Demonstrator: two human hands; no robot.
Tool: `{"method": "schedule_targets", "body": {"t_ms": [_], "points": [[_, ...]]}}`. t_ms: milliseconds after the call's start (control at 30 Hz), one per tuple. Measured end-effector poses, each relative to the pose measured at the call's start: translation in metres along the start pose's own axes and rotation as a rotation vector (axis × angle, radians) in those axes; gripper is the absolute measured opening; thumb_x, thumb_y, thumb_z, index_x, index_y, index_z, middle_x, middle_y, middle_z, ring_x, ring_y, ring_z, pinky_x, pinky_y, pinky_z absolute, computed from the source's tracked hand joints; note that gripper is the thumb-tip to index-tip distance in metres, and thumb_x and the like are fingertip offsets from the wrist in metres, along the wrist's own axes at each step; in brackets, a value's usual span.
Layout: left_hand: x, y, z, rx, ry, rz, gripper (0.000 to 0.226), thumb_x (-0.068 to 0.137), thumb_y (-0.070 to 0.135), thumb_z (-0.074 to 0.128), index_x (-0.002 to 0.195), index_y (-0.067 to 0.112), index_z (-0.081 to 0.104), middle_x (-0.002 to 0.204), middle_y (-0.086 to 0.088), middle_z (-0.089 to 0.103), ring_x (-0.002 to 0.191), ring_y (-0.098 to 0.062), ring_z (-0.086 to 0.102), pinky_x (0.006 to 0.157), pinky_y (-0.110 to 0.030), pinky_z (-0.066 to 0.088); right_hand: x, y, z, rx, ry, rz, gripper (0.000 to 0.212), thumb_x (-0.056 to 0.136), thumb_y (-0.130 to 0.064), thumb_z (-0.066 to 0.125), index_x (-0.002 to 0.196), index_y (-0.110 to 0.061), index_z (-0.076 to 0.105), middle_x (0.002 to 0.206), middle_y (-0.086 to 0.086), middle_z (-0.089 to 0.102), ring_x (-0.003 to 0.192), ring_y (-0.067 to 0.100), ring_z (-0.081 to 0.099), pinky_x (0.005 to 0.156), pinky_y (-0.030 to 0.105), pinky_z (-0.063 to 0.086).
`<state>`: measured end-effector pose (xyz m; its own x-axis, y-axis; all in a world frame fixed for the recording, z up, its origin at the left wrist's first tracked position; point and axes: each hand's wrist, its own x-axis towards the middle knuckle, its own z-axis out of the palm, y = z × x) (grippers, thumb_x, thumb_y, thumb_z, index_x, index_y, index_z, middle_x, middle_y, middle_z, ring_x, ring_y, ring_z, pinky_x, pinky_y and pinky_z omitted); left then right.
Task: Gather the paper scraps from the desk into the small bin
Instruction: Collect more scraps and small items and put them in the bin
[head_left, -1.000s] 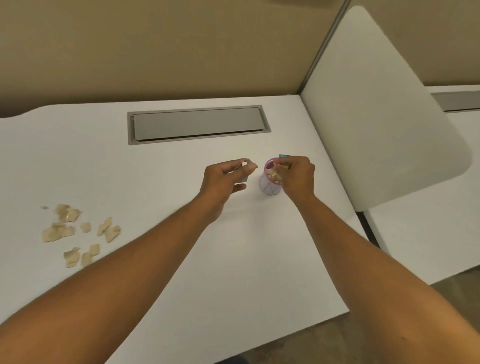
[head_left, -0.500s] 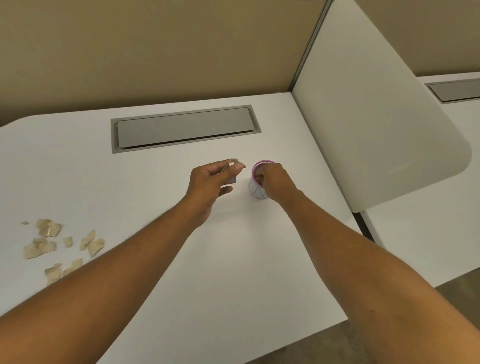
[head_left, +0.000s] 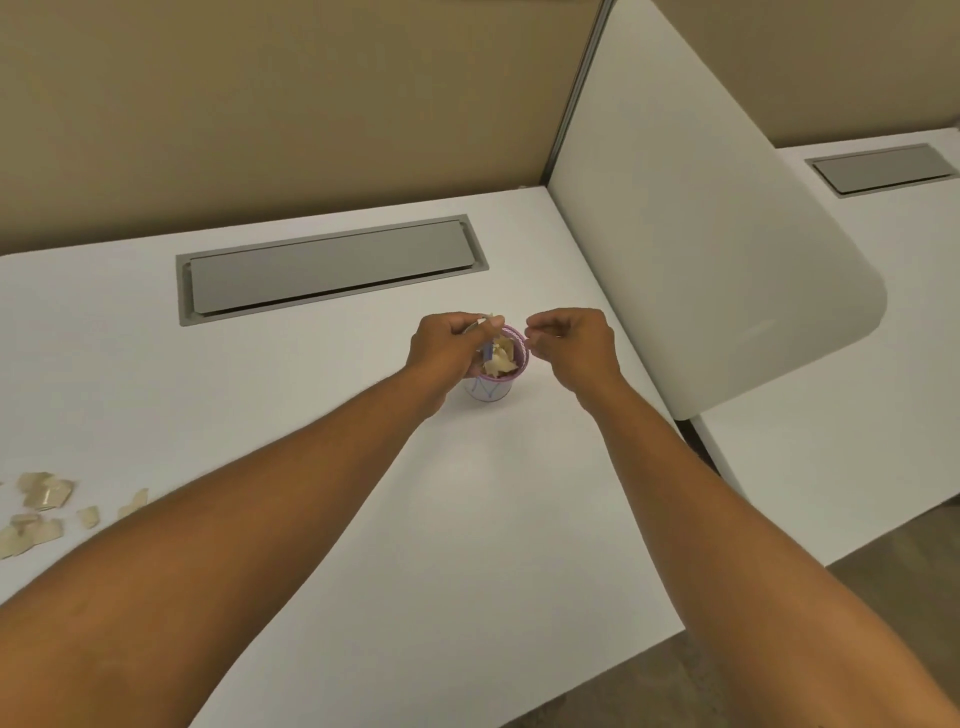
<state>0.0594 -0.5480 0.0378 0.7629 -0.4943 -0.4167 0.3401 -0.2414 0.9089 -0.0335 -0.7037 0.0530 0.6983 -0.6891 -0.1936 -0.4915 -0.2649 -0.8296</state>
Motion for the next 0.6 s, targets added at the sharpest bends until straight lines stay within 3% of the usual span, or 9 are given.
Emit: {"method": "schedule_targets", "body": {"t_ms": [67, 167, 233, 333, 400, 467, 533, 600], "points": [[0.012, -0.002, 0.007, 0.129, 0.024, 0.071, 0.03, 0.089, 0.043, 0.078, 0.106, 0.019, 0.082, 0.106, 0.002, 0.08, 0.097, -0.023, 0.076, 0.09, -0.044, 0.064, -0.003, 0.007, -0.003, 0.064, 0.02, 0.029, 0.017, 0.084, 0.001, 0.075, 0.097, -0.009, 0.08, 0.091, 0.01, 0.079, 0.087, 0.027, 0.077, 0.089, 0.045, 0.064], [0.019, -0.001, 0.015, 0.52, 0.048, 0.283, 0.035, 0.088, 0.048, 0.076, 0.113, 0.024, 0.08, 0.108, 0.005, 0.078, 0.1, -0.015, 0.069, 0.09, -0.034, 0.056, -0.006, 0.013, -0.008, 0.163, 0.056, 0.037, 0.014, 0.086, 0.0, 0.073, 0.095, -0.009, 0.08, 0.089, 0.01, 0.079, 0.082, 0.027, 0.078, 0.087, 0.046, 0.064], [0.022, -0.003, 0.017, 0.741, 0.003, 0.416, 0.034, 0.089, 0.047, 0.072, 0.115, 0.026, 0.078, 0.113, 0.005, 0.077, 0.103, -0.016, 0.067, 0.089, -0.037, 0.055, -0.008, 0.015, -0.011, 0.191, 0.087, 0.039, 0.014, 0.087, 0.001, 0.072, 0.094, -0.008, 0.08, 0.088, 0.01, 0.079, 0.08, 0.026, 0.079, 0.086, 0.045, 0.064], [0.028, -0.013, 0.019, 0.998, -0.093, 0.547, 0.023, 0.091, 0.04, 0.064, 0.101, 0.023, 0.075, 0.105, 0.004, 0.073, 0.097, -0.021, 0.066, 0.086, -0.044, 0.049, -0.012, 0.018, -0.013, 0.211, 0.1, 0.045, 0.015, 0.087, 0.002, 0.07, 0.093, -0.008, 0.079, 0.088, 0.009, 0.078, 0.08, 0.025, 0.079, 0.086, 0.044, 0.064], [0.031, -0.022, 0.021, 1.14, -0.101, 0.61, 0.022, 0.093, 0.039, 0.058, 0.086, 0.021, 0.068, 0.091, 0.005, 0.069, 0.091, -0.023, 0.065, 0.078, -0.04, 0.038, -0.015, 0.02, -0.013, 0.214, 0.102, 0.047, 0.015, 0.087, 0.002, 0.07, 0.093, -0.009, 0.079, 0.088, 0.008, 0.078, 0.08, 0.024, 0.079, 0.087, 0.044, 0.064], [0.031, -0.032, 0.021, 1.168, -0.09, 0.662, 0.024, 0.098, 0.038, 0.054, 0.083, 0.022, 0.064, 0.087, 0.01, 0.064, 0.103, -0.023, 0.06, 0.079, -0.037, 0.03, -0.016, 0.023, -0.013, 0.211, 0.102, 0.049, 0.017, 0.087, 0.001, 0.069, 0.091, -0.011, 0.079, 0.087, 0.007, 0.078, 0.079, 0.024, 0.079, 0.086, 0.044, 0.064], [0.031, -0.045, 0.017, 1.167, -0.089, 0.725, 0.019, 0.103, 0.034, 0.051, 0.096, 0.026, 0.067, 0.103, 0.015, 0.067, 0.121, -0.024, 0.051, 0.089, -0.04, 0.036, -0.017, 0.025, -0.012, 0.217, 0.103, 0.054, 0.019, 0.087, 0.002, 0.068, 0.089, -0.013, 0.079, 0.086, 0.007, 0.078, 0.079, 0.024, 0.079, 0.086, 0.044, 0.064], [0.031, -0.057, 0.012, 1.235, -0.033, 0.818, 0.02, 0.106, 0.028, 0.047, 0.111, 0.028, 0.067, 0.12, 0.016, 0.068, 0.126, -0.028, 0.048, 0.093, -0.044, 0.042, -0.018, 0.027, -0.011, 0.226, 0.101, 0.056, 0.021, 0.087, 0.004, 0.066, 0.088, -0.013, 0.078, 0.087, 0.009, 0.078, 0.08, 0.024, 0.079, 0.085, 0.044, 0.065]]}}
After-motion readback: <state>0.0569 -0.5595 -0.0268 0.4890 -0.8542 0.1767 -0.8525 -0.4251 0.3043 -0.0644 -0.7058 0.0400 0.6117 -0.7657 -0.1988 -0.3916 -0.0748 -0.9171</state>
